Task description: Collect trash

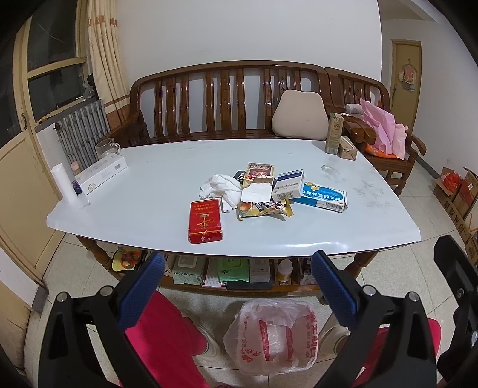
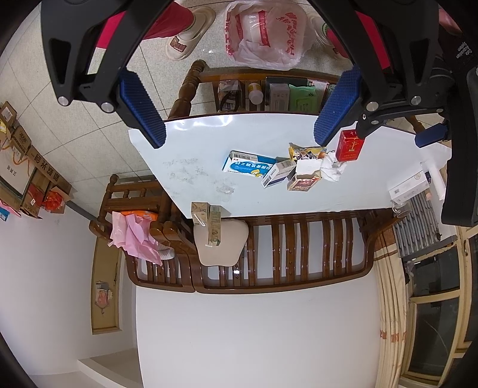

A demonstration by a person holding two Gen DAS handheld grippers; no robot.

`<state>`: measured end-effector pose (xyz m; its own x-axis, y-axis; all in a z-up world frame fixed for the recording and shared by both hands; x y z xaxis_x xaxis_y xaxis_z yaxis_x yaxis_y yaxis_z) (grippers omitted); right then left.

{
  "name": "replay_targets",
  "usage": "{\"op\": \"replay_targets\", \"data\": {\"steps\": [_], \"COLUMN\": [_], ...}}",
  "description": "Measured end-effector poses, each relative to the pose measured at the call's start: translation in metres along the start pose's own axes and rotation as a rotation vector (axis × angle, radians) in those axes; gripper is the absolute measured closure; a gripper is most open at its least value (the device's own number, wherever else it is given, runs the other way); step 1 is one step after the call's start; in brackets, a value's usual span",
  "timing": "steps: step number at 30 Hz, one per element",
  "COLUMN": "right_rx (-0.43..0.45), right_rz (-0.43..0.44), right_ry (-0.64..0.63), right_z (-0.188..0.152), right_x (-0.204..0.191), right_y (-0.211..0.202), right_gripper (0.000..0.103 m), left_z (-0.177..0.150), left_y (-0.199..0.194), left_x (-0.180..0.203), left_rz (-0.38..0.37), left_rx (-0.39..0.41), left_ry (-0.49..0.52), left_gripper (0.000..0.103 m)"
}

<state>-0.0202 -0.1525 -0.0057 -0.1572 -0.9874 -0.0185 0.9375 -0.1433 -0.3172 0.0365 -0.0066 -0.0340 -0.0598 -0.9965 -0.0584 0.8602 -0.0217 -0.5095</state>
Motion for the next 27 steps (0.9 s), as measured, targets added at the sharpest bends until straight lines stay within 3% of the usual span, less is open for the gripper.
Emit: {"op": "replay_targets", "data": {"steps": [27], "right_rx": [-0.004], "right_rz": [0.01], "right_ry": [0.001], "right_z": [0.0001], "right_x": [-0.0015], "right_y": [-0.0057], "right_gripper": [0.006], "left_z": [-0.0039], "left_y": [0.0026], "left_x": [-0.0038], "left_rz": [0.001], "left_rx": [-0.018], "left_ry": [0.0], "left_gripper": [0.007]}}
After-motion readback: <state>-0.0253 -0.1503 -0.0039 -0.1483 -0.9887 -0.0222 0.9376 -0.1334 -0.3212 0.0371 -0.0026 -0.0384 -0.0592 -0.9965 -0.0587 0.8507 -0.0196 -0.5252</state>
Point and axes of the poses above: each gripper's, at about its wrist camera, not at the fingertips, and y roughly the way its jaws point, x to its right, z to its top, the point moved 6 cm from there along y, roughly the way its jaws point, and after that the axes turned 10 degrees about x, right-handed, at the moved point
